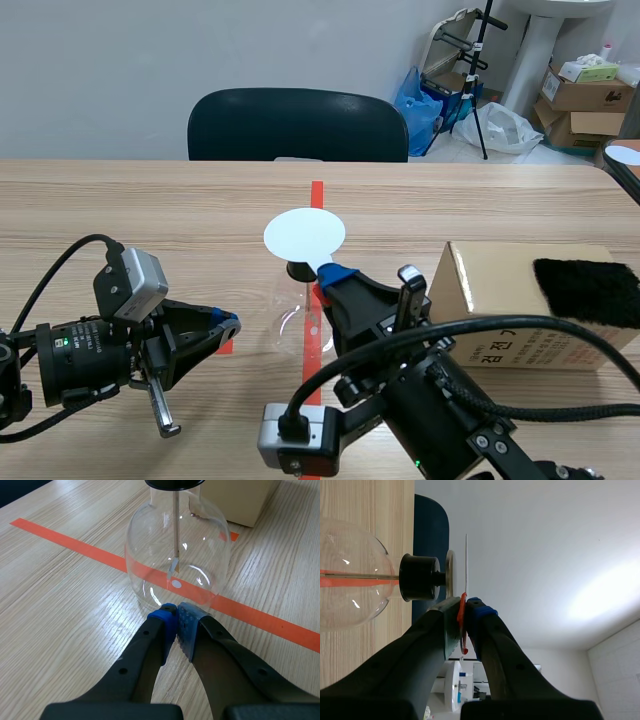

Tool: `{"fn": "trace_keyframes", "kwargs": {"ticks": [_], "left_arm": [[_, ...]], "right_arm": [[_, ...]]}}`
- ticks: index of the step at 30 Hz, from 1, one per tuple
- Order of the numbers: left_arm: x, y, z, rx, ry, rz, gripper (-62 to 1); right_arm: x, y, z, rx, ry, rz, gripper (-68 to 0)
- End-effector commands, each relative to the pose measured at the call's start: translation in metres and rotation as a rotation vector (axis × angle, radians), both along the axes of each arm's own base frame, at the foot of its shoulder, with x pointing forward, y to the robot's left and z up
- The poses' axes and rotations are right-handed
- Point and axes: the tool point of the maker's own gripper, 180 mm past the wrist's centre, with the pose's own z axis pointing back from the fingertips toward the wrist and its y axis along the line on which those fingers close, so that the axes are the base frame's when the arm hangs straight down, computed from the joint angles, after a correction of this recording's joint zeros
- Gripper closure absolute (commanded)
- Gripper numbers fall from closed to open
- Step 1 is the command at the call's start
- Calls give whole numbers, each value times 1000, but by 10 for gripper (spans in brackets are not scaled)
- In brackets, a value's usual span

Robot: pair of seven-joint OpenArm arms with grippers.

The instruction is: Do the electroscope experiment

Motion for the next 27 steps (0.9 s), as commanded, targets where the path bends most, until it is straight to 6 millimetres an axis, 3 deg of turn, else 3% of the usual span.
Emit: {"fn": "trace_keyframes", "kwargs": {"ticks": [1,18,27], "left_arm": [[4,-4,13,-42,-32,4,-17],[4,-4,13,-42,-32,4,-17],[4,-4,13,-42,-32,4,-17]], "right_arm": [[5,-2,14,20,-41,-10,-9],[7,-4,14,22,-41,-25,-9],[26,-37,16,45,-37,-236,-9]]}}
